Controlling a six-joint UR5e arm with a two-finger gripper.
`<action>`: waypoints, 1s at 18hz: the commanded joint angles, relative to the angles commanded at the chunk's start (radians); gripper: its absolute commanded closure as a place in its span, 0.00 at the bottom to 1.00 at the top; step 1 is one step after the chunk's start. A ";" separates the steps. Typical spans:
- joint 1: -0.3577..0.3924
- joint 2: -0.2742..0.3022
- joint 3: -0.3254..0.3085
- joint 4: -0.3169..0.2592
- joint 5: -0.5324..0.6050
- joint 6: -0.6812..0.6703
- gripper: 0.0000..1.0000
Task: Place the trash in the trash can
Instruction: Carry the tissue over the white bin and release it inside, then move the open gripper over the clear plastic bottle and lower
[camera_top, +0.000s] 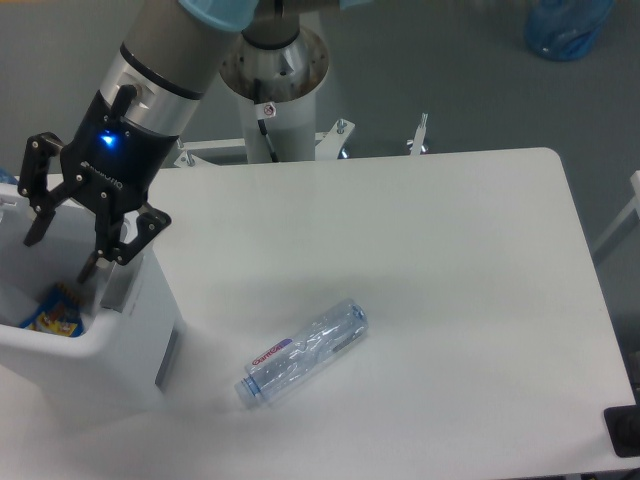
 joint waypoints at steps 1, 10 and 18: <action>0.015 -0.011 0.002 0.006 0.002 0.000 0.00; 0.061 -0.124 0.051 -0.009 0.323 0.121 0.00; 0.091 -0.187 0.043 -0.029 0.388 0.143 0.00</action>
